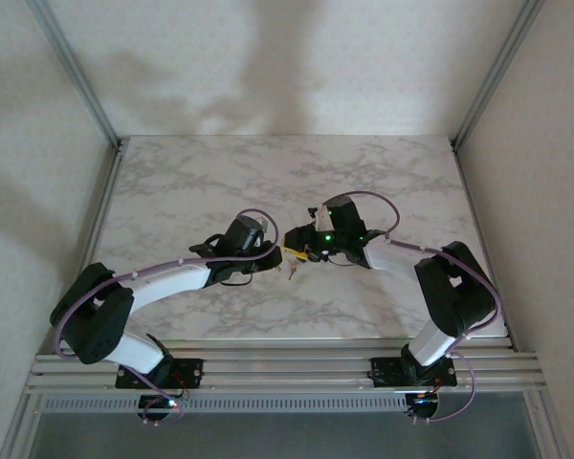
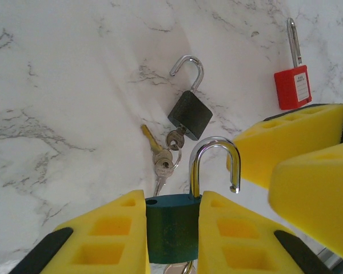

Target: Lock with the key

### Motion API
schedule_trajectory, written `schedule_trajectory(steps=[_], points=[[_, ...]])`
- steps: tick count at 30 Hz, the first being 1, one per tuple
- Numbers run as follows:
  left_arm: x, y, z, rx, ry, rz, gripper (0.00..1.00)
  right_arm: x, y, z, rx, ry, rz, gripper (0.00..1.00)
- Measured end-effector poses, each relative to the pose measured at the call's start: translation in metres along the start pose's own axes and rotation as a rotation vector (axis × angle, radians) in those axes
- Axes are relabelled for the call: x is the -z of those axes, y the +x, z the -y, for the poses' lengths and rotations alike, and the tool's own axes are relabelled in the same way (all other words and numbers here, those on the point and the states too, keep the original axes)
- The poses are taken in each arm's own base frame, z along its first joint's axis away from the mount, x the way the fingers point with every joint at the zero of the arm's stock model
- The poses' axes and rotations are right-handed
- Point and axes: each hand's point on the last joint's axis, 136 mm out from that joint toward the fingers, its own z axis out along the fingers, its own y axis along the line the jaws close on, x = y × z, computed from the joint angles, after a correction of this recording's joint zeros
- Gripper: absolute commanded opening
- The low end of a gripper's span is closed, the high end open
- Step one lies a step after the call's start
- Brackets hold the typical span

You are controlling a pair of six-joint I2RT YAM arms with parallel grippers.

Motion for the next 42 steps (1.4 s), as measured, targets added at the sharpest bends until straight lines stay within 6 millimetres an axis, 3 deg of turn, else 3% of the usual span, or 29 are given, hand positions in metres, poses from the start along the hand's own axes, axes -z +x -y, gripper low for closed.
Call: schedule_trajectory(steps=[6, 30, 40, 42], points=[[0.0009, -0.0002, 0.0012, 0.004, 0.005, 0.000, 0.00, -0.0029, 0.0020, 0.0012, 0.001, 0.000, -0.008, 0.37], [0.0010, 0.0016, 0.0048, 0.014, 0.023, -0.013, 0.00, -0.0051, 0.0057, 0.0009, 0.005, -0.006, -0.026, 0.00], [0.0010, 0.0021, 0.0044, 0.013, 0.022, -0.014, 0.00, -0.0050, 0.0064, 0.0021, 0.015, -0.001, -0.028, 0.00], [0.0010, 0.0021, 0.0044, 0.013, 0.022, -0.014, 0.04, -0.0049, 0.0064, 0.0014, 0.017, -0.002, -0.027, 0.00]])
